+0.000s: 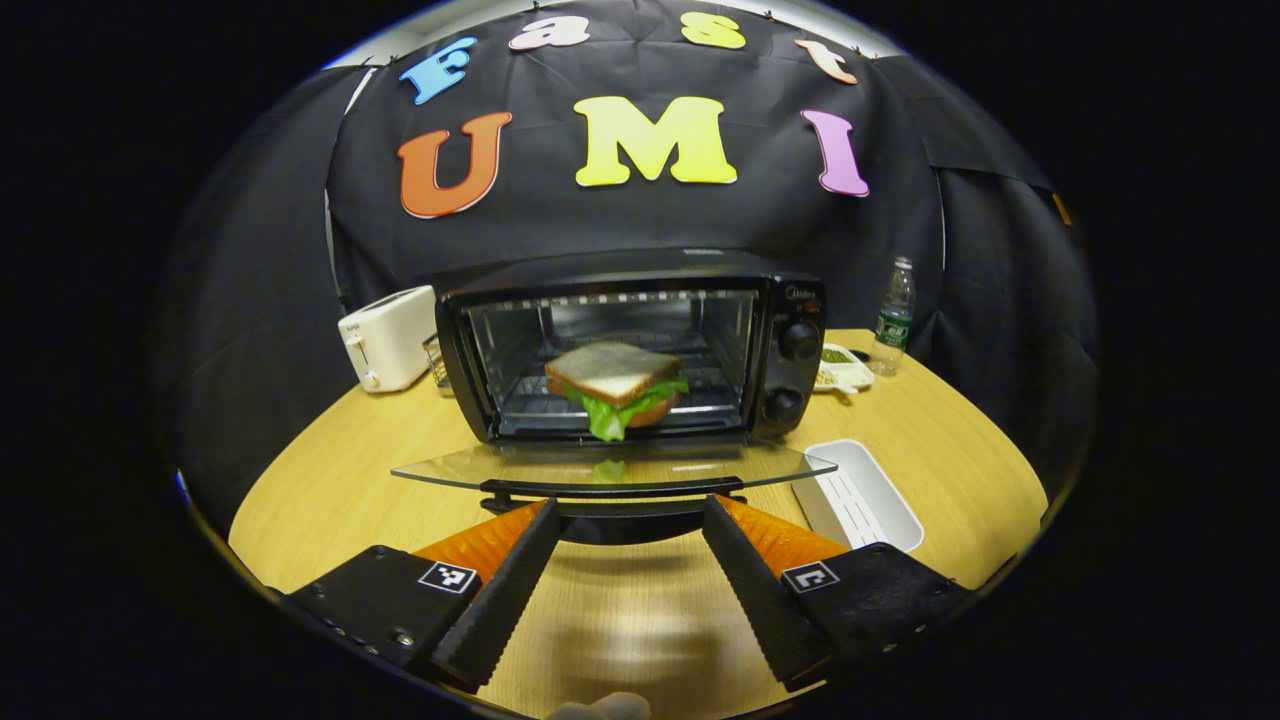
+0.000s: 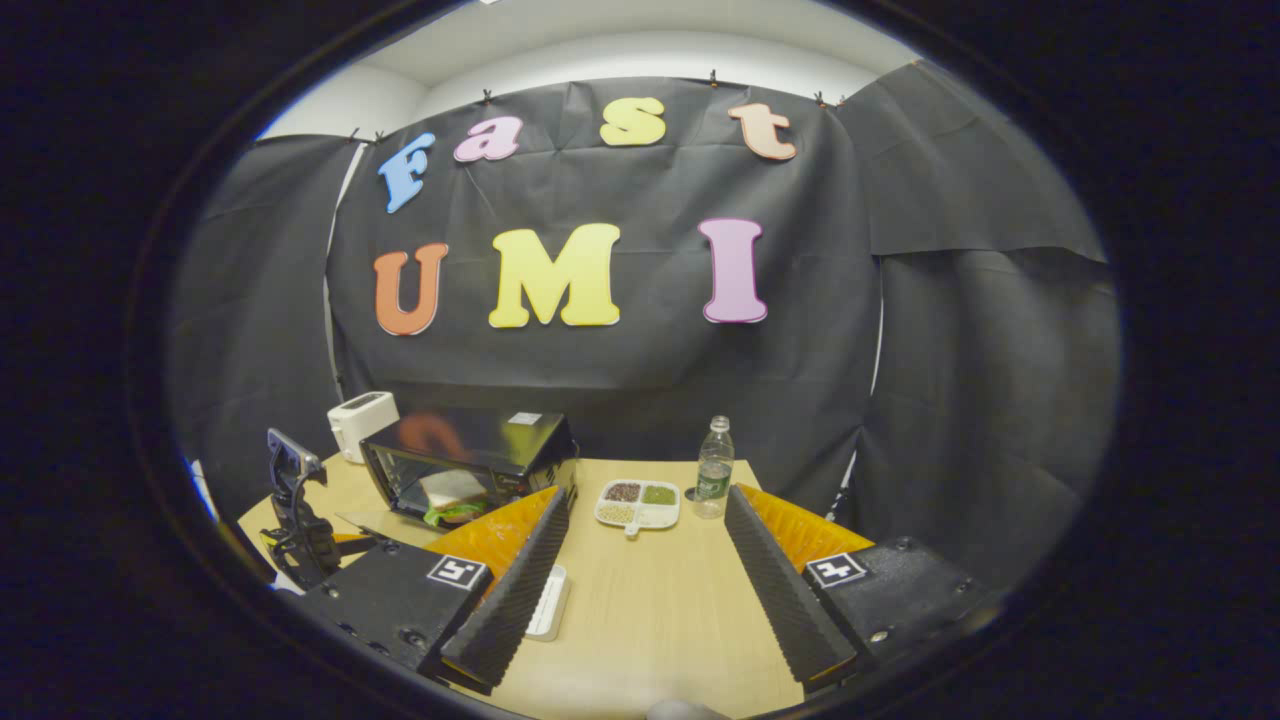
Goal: Open the electric oven with the left hand, put the food in, and close the electric oven.
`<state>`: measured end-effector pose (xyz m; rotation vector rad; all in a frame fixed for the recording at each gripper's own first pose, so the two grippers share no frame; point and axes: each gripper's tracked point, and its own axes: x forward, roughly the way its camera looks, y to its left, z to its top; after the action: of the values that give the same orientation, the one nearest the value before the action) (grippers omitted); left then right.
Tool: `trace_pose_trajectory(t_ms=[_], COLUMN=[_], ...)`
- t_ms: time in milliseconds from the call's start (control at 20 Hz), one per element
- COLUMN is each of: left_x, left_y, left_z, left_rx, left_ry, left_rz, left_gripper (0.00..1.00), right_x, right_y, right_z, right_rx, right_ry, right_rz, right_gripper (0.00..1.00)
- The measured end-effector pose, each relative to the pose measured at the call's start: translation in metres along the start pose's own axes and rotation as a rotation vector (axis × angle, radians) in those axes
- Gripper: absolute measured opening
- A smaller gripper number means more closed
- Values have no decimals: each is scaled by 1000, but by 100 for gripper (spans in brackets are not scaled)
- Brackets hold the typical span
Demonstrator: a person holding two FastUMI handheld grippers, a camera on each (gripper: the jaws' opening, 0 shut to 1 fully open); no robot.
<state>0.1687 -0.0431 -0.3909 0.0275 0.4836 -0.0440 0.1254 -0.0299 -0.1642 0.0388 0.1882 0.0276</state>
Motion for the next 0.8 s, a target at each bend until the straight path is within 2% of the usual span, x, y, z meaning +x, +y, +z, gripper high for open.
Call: trace_pose_trajectory(t_ms=[450, 600, 800], left_x=[38, 44, 35], left_y=[5, 5, 4], left_z=[95, 112, 117], left_rx=[55, 18, 23], left_ry=[-125, -141, -153], left_rz=[13, 2, 2], left_gripper=[97, 96, 96], right_x=[4, 6, 7], right_y=[-1, -3, -5], right_z=[26, 28, 34], right_rx=[1, 5, -11], right_ry=[-37, -40, -52], right_rz=[0, -2, -7], right_gripper=[97, 97, 97])
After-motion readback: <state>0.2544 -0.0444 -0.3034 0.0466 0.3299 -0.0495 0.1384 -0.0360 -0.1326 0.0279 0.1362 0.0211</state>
